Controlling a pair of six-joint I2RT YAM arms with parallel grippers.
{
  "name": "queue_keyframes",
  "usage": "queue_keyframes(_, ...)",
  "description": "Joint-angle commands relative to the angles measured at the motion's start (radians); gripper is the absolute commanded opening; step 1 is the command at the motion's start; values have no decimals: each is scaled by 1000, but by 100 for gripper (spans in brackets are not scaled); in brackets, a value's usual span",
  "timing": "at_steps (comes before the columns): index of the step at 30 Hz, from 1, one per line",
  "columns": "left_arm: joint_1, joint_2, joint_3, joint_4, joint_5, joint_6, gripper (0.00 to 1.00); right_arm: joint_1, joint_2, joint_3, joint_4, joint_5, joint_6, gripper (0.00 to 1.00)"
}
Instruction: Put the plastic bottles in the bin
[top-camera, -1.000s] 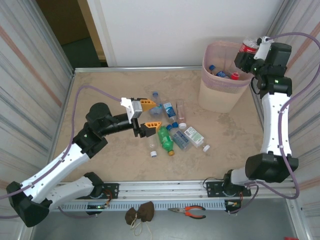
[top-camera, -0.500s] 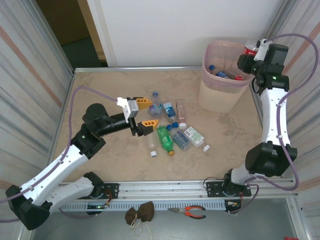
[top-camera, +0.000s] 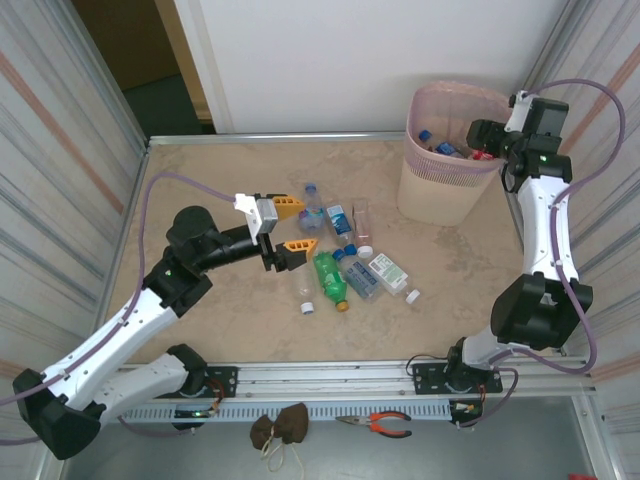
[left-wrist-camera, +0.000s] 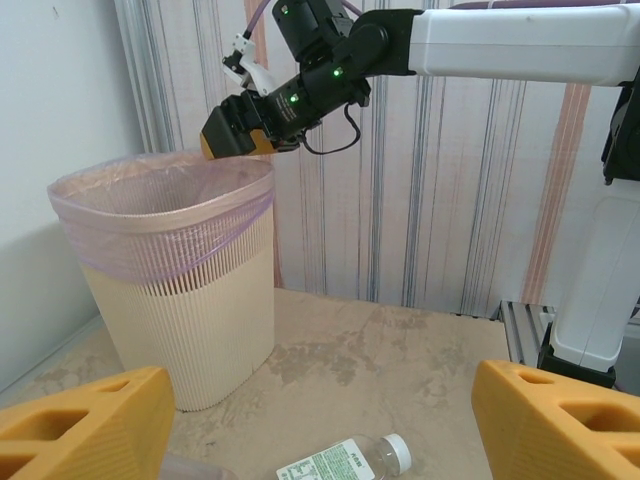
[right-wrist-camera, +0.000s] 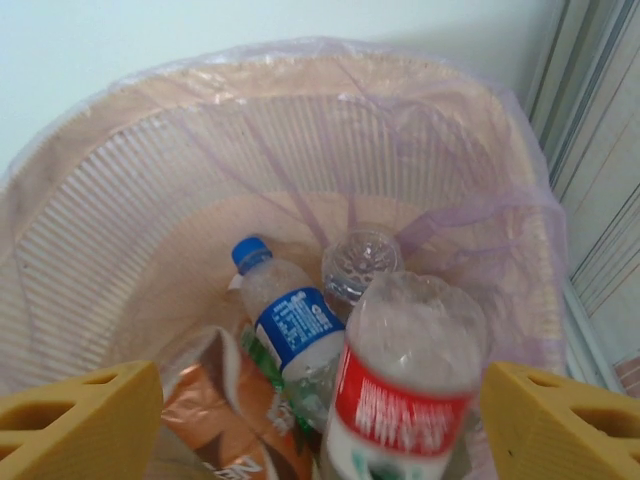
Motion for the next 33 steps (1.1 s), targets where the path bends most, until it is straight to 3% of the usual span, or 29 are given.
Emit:
queue_keyframes(1, 13, -6, -3, 46, 22, -3, 78, -3, -11, 61, -18, 4, -9, 78)
queue_keyframes(6, 14, -7, -9, 46, 22, -4, 78, -3, 10, 100, -41, -4, -9, 61)
queue_keyframes(11, 16, -12, -13, 17, -5, 1, 78, 2, 64, 184, -157, 76, 39, 48)
queue_keyframes(16, 16, -5, 2, -49, -79, 0, 77, 23, 151, 344, -341, 161, 78, 45)
queue_keyframes(20, 16, 22, 38, -167, -235, -33, 76, 42, 191, 414, -435, 148, 114, 45)
queue_keyframes(25, 20, 84, 102, -383, -487, -194, 74, 77, 146, 366, -444, 114, 145, 46)
queue_keyframes(33, 25, 119, 56, -521, -586, -423, 69, 149, 15, 209, -404, 105, 163, 48)
